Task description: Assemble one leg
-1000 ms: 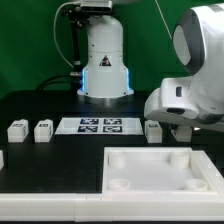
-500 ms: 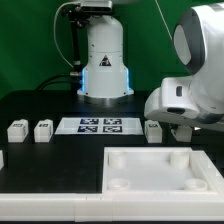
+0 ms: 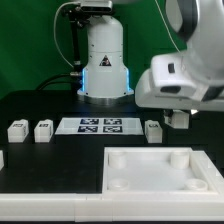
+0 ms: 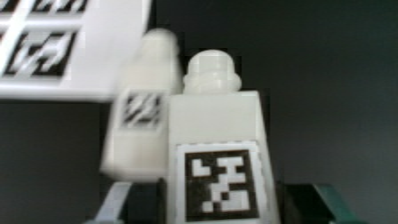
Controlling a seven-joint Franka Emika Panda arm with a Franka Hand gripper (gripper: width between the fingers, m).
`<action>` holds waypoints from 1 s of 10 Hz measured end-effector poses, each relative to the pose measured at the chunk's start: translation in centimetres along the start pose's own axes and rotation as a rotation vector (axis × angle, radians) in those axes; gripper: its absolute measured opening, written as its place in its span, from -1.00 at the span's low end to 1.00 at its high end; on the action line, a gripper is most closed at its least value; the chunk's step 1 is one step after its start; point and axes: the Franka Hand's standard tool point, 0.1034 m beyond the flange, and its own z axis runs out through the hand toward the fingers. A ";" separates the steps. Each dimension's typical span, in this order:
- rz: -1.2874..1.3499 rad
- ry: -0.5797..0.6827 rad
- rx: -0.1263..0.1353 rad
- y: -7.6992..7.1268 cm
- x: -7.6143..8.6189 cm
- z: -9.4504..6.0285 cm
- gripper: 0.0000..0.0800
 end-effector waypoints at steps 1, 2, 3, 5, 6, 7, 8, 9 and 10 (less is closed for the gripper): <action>0.009 0.045 0.007 0.2 0.2 -1.7 -0.26; 0.016 0.189 0.019 -0.2 0.2 -3.3 -0.26; 0.012 0.293 0.028 -0.2 -0.2 -3.0 -0.26; 0.006 0.471 0.049 -0.4 0.6 -3.7 -0.26; -0.012 0.534 0.056 0.0 1.6 -5.9 -0.26; -0.017 0.654 0.071 0.6 3.1 -8.8 -0.26; -0.017 0.737 0.080 0.8 4.0 -10.9 -0.26; -0.036 0.869 0.075 0.6 4.9 -12.7 -0.26; -0.042 0.979 0.089 0.3 4.9 -12.3 -0.26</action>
Offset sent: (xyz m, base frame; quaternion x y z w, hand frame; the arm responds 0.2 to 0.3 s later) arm 0.0000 0.0000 0.0000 0.0000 0.1790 0.0000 0.9838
